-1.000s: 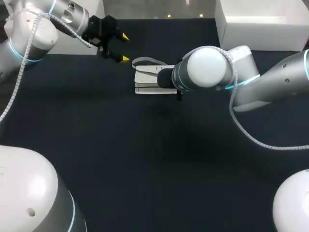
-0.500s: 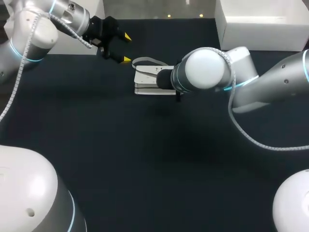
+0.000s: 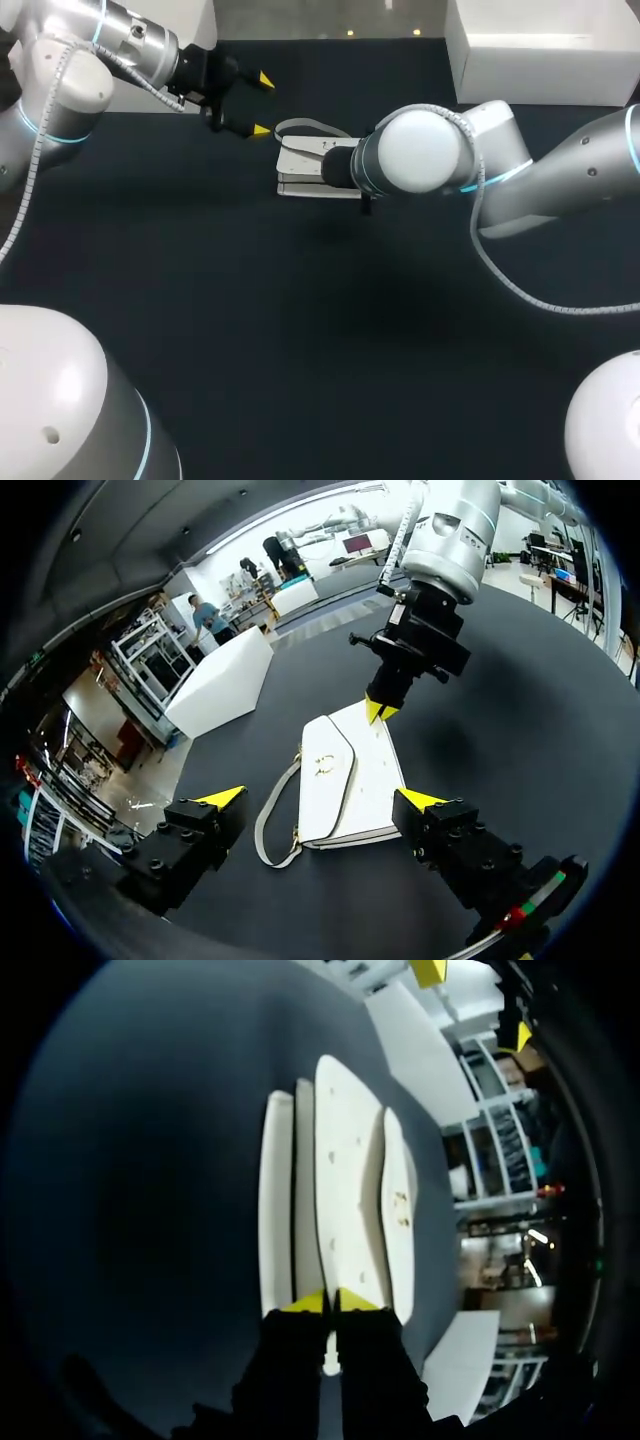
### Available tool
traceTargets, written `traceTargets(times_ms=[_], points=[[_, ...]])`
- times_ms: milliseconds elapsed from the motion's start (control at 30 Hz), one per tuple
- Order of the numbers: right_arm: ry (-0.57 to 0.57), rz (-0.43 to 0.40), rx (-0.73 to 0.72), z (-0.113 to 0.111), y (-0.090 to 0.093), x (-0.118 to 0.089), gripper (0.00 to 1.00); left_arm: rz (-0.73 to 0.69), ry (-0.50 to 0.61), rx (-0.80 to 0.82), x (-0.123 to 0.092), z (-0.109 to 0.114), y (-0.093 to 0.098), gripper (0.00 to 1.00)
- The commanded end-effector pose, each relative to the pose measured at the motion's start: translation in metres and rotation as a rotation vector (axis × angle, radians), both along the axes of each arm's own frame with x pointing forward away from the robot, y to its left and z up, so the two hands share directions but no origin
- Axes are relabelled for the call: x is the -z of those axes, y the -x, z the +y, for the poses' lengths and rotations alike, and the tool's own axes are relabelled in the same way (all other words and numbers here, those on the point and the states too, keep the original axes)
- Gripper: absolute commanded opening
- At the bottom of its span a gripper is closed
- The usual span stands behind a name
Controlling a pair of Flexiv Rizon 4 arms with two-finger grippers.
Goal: Pick up the bag, open it, inspect its contents, close it, and place it on the opposite side
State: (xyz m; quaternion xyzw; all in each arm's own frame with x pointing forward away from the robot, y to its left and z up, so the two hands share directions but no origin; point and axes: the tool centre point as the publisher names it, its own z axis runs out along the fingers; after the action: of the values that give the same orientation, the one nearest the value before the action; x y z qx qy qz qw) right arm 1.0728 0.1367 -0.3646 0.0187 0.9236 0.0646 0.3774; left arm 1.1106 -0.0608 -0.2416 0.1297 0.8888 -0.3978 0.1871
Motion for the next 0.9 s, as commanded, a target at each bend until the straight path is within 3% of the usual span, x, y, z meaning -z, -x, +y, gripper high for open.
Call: traceTargets(times_ms=[33,267,467,500,533,600,767,900], points=[[-0.001,-0.004,0.000,0.001,0.000,0.002,0.00,-0.014,-0.012,0.014,0.005,-0.006,0.002,1.00],[-0.001,-0.004,0.000,0.001,0.000,0.002,0.00,-0.078,0.063,0.137,0.020,-0.025,0.005,1.00],[-0.001,-0.004,0.000,0.001,0.000,0.002,0.00,-0.121,0.032,0.164,0.030,-0.036,0.011,1.00],[-0.001,-0.004,0.000,0.001,0.000,0.002,0.00,-0.128,0.028,0.170,0.032,-0.038,0.012,0.96],[-0.001,-0.004,0.000,0.001,0.000,0.002,0.00,-0.129,0.004,0.168,0.035,-0.040,0.012,0.77],[-0.001,-0.004,0.000,0.001,0.000,0.002,0.00,-0.136,-0.018,0.182,0.039,-0.045,0.013,0.49],[-0.001,-0.004,0.000,0.001,0.000,0.002,0.00,-0.145,-0.067,0.182,0.051,-0.048,0.012,0.39],[-0.001,-0.004,0.000,0.001,0.000,0.002,0.00,-0.145,-0.079,0.183,0.060,-0.048,0.010,0.39]])
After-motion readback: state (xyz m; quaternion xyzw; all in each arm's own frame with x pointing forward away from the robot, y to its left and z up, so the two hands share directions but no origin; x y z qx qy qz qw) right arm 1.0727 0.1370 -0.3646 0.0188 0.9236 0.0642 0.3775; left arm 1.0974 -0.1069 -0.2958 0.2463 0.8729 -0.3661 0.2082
